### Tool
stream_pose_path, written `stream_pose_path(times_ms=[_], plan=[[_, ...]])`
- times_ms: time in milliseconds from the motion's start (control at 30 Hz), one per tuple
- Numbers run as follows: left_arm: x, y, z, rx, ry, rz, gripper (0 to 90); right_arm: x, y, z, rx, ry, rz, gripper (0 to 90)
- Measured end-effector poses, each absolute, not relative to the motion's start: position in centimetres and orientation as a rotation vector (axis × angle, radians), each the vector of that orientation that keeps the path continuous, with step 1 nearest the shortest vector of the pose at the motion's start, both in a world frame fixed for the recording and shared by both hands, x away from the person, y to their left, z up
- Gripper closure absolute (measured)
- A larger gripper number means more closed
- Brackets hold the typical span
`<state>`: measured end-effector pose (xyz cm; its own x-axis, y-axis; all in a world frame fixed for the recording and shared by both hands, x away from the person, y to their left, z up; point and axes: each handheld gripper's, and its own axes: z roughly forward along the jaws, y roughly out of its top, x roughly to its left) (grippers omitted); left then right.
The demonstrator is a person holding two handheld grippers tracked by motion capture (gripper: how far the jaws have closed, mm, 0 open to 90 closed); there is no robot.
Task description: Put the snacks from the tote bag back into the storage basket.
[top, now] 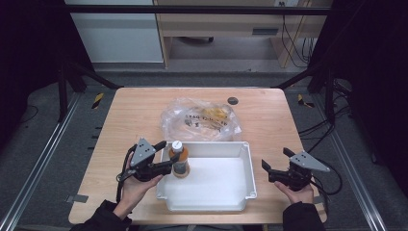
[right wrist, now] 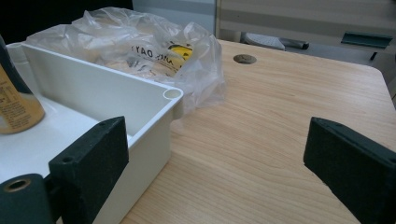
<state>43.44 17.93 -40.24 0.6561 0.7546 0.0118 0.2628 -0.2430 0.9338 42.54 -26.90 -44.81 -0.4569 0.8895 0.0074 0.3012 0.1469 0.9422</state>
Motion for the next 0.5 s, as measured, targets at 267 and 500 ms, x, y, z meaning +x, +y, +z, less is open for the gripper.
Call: stream_pose_path(times_ms=[267,500], plan=[[43.0,20.4,-40.4,1.797,0.840,0.584,32.8,42.5,-26.9,-44.8,1.141,1.846,1.306,6.2],[43.1,22.9,-40.9,1.776,0.897,0.620,32.8,42.5,-27.0,-44.8,1.145,1.848,1.294,6.2]])
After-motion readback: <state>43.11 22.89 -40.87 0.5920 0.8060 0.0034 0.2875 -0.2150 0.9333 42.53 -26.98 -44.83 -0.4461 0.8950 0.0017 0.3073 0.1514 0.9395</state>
